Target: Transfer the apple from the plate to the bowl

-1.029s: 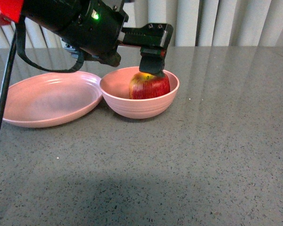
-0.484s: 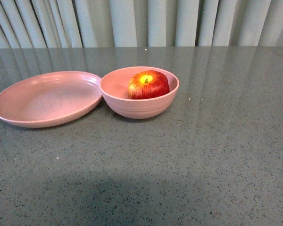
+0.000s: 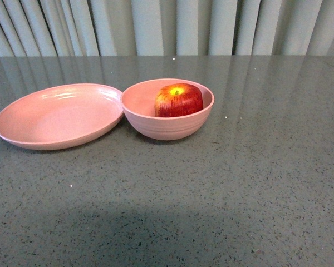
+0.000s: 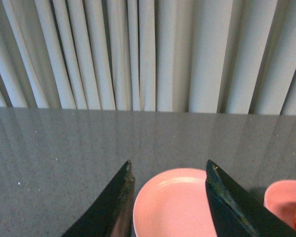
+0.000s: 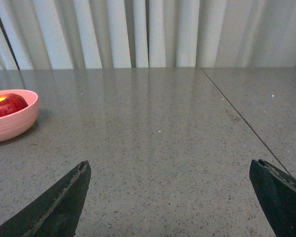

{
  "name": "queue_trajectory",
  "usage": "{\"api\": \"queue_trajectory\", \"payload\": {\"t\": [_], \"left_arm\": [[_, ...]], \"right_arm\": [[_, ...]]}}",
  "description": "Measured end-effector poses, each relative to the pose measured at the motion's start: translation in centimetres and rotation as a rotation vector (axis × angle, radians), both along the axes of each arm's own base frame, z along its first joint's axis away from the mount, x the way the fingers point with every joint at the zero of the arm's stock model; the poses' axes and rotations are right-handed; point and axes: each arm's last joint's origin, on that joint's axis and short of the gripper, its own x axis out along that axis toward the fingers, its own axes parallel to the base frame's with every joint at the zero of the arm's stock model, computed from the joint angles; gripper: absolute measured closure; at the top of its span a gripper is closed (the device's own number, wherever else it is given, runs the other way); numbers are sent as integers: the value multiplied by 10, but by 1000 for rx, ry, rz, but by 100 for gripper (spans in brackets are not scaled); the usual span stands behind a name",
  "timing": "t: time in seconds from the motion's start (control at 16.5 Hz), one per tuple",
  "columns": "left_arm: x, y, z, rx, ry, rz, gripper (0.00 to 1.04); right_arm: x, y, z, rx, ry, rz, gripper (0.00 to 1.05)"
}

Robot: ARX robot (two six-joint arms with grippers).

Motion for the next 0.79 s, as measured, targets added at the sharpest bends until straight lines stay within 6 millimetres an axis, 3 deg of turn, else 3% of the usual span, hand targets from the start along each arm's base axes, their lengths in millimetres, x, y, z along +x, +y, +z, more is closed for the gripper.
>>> {"api": "queue_trajectory", "payload": {"t": [0.18,0.36,0.79], "left_arm": [[-21,4,-43,5,44,-31,102],[-35,17,-58,0,31,-8,104],[-58,15,-86,0,36,-32,104]], "right_arm": [[0,0,0,0,1,0,7],[0,0,0,0,1,0,7],[0,0,0,0,0,0,7]]}}
